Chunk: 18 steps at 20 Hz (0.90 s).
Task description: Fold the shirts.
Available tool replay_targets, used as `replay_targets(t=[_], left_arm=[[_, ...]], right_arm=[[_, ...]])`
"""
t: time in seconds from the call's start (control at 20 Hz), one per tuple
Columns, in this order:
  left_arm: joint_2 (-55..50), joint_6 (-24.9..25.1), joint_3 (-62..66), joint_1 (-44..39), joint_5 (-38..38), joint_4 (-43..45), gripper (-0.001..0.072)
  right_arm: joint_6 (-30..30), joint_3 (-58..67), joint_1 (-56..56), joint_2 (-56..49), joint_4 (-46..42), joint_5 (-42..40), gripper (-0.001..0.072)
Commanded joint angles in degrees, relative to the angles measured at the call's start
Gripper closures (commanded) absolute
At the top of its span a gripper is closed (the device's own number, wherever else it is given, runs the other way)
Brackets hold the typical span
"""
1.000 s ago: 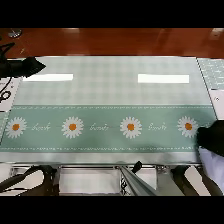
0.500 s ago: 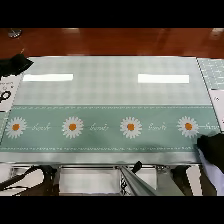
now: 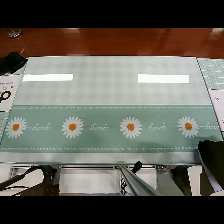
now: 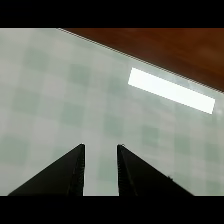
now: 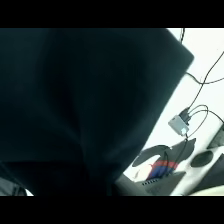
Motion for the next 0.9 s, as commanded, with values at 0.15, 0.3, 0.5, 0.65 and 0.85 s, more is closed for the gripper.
replay_targets(t=[0.15, 0.3, 0.5, 0.65, 0.85], left_arm=[[0.0, 1.9, 0.0, -0.3, 5.7, 0.1, 0.0454], [0.0, 1.9, 0.0, -0.3, 5.7, 0.1, 0.0454], [0.0, 1.9, 0.0, -0.6, 5.7, 0.0, 0.0454], [0.0, 1.9, 0.0, -0.6, 5.8, 0.0, 0.0454], [0.0, 1.9, 0.0, -1.7, 5.8, 0.0, 0.0453]], right_arm=[[-6.7, -6.8, -0.7, 0.0, -3.7, 1.2, 0.0678], [-6.9, -9.5, -0.7, 0.0, -9.2, 0.2, 0.0678], [-7.3, -11.2, -0.7, 0.0, -15.4, -2.6, 0.0678], [-7.4, -11.2, -0.7, 0.0, -16.4, -3.5, 0.0677], [-5.9, -11.2, -0.7, 0.0, -14.4, -4.6, 0.023]])
